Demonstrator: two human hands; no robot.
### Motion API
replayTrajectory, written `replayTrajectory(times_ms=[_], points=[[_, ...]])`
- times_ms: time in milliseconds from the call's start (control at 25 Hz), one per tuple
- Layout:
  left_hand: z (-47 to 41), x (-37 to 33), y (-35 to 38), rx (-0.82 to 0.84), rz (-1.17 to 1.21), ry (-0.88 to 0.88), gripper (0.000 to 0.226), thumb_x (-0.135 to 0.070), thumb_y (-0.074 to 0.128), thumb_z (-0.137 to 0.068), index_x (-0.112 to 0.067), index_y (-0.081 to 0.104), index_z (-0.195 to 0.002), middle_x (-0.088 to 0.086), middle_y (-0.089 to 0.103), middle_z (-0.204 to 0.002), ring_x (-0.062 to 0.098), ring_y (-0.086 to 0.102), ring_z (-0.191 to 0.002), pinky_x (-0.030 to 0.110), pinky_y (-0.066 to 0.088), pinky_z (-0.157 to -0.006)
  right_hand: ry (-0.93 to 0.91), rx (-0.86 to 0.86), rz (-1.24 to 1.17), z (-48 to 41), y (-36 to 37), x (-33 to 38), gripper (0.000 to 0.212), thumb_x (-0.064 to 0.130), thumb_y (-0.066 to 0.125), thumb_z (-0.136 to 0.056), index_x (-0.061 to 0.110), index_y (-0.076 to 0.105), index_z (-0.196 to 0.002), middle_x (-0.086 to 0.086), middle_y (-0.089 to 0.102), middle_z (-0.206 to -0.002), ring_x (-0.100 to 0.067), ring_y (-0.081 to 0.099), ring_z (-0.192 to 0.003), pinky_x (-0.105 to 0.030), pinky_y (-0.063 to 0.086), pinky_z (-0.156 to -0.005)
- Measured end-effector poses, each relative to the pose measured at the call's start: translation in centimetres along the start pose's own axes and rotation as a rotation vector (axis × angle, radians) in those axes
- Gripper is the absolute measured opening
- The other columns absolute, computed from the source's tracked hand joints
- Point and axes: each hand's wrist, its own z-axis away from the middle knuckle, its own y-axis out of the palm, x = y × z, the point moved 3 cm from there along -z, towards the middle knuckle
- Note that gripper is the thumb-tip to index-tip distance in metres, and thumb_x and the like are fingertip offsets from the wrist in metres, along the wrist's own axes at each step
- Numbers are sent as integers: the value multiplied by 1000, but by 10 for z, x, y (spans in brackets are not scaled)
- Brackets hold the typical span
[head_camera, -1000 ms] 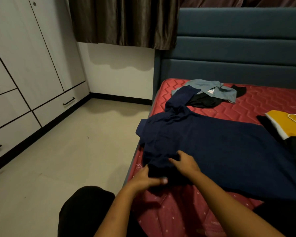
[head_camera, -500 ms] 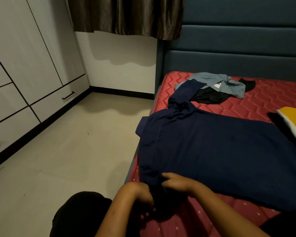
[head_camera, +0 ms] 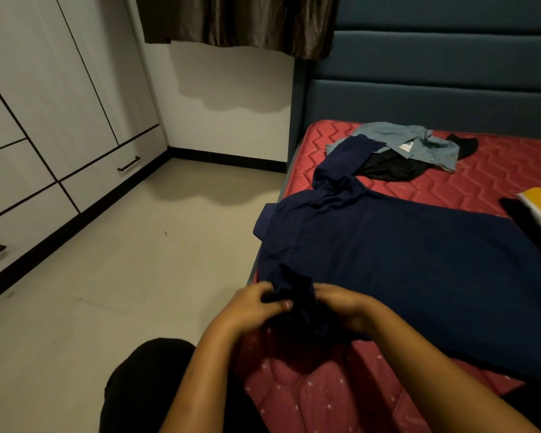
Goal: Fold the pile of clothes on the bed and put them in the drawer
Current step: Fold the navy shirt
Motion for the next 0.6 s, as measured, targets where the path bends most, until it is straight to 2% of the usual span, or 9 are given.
replayTrajectory(times_ms=[40, 80, 120, 200, 280, 360, 440, 480, 600], points=[[-1, -4, -6, -221, 137, 70, 31, -28, 72, -85, -24, 60, -113, 0, 65, -113, 14, 64, -92, 35, 58, -78, -41, -14, -45, -3, -10, 14, 29, 9, 42, -100, 7, 59, -124, -17, 65, -120, -28, 64, -100, -38, 53, -88], [-3, -8, -10, -379, 251, 130, 37, -25, 71, -86, -28, 54, -119, -3, 60, -120, 14, 62, -95, 31, 57, -77, -84, -18, -77, -8, -22, 31, 28, 7, 44, -99, 9, 60, -122, -15, 66, -117, -28, 64, -100, -37, 54, -85], [-3, -12, -12, -446, 303, 186, 50, -24, 70, -86, -35, 46, -129, -8, 51, -129, 13, 58, -106, 28, 53, -86, -125, -24, -87, -12, -35, 51, 26, 6, 45, -99, 11, 61, -118, -12, 68, -113, -28, 65, -98, -36, 55, -83], [-6, -14, -7, -423, 151, 274, 74, -26, 70, -86, -42, 25, -143, -14, 30, -145, 10, 37, -131, 24, 33, -107, -230, -98, -63, -23, -62, 91, 23, 4, 44, -99, 13, 60, -114, -9, 67, -109, -22, 64, -93, -29, 56, -77], [-13, -6, 6, -364, -174, 308, 83, -31, 69, -86, -42, 13, -147, -8, 13, -157, 11, 12, -145, 25, 16, -113, -373, -329, -78, -37, -96, 119, 28, 11, 46, -100, 11, 50, -128, -11, 58, -126, -14, 60, -96, -21, 53, -79], [-17, 4, 16, -365, -301, 252, 85, -32, 66, -87, -43, 8, -149, -5, 3, -160, 14, 2, -146, 29, 14, -113, -402, -527, -81, -47, -124, 119, 63, 32, 52, -98, 18, 22, -151, -7, 40, -146, -19, 52, -119, -26, 47, -95], [-25, 10, 19, -391, -320, 187, 83, -29, 63, -88, -43, 8, -149, -5, 6, -159, 18, 6, -145, 30, 21, -111, -249, -549, -84, -59, -136, 91, 85, 50, 52, -93, 28, -3, -154, -4, 24, -156, -27, 35, -138, -38, 34, -107], [-31, 11, 20, -396, -322, 173, 80, -29, 62, -89, -42, 11, -148, -4, 11, -157, 21, 11, -143, 30, 25, -109, -170, -542, -59, -65, -137, 71, 90, 52, 53, -92, 28, -8, -153, -5, 21, -158, -28, 30, -140, -39, 31, -109], [-54, 12, 23, -359, -356, 171, 69, -33, 58, -92, -35, 19, -149, -7, 23, -152, 19, 24, -137, 26, 30, -104, -44, -625, 291, -76, -137, 20, 93, 43, 64, -88, 28, 0, -154, -16, 27, -153, -36, 36, -136, -42, 32, -109]])
